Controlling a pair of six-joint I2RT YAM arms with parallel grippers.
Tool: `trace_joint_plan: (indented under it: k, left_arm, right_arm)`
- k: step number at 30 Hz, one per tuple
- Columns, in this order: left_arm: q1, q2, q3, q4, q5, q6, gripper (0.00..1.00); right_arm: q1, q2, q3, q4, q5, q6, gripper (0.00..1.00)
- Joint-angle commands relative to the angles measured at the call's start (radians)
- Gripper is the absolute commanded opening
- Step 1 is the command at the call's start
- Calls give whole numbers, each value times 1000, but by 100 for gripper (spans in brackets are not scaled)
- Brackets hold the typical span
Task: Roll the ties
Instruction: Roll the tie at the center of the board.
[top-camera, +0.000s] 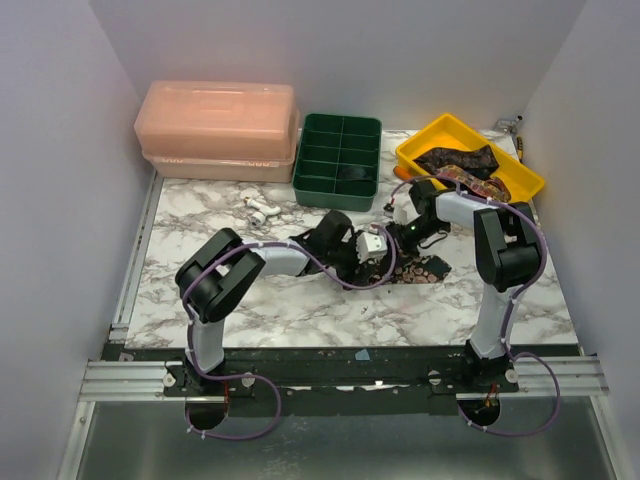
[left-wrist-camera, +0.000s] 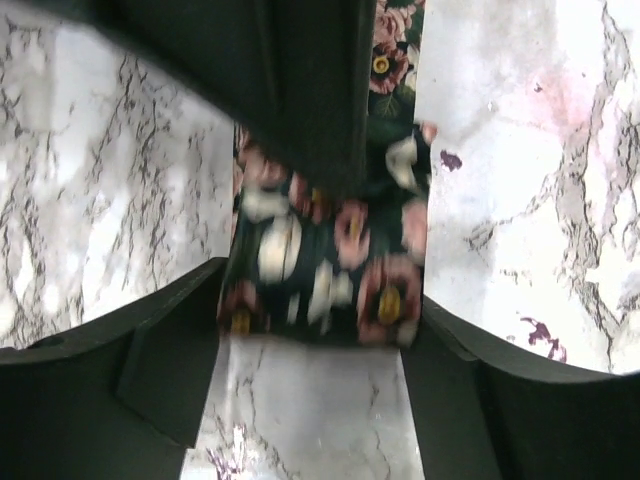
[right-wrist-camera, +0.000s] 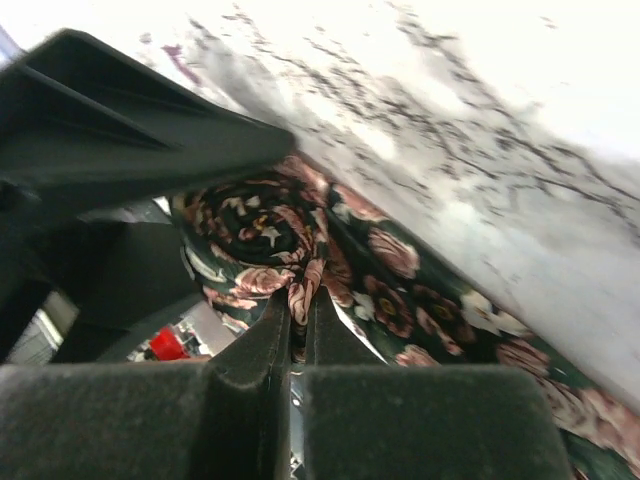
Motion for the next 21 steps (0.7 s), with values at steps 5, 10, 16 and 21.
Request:
trace_joint_plan:
  k: [5, 10, 16, 21]
  left_arm:
    - [49, -89, -210, 421, 137, -130, 76]
    - [50, -13, -248, 689, 192, -193, 79]
    - [34, 141, -177, 902, 223, -287, 78]
    - [9, 226, -120, 928, 223, -283, 64]
  right_arm:
    - [9, 71, -15, 33, 535, -105, 1]
    - [26, 114, -27, 52, 626, -116, 1]
    - [29, 156, -12, 54, 619, -117, 1]
    - [29, 189, 30, 28, 557, -129, 1]
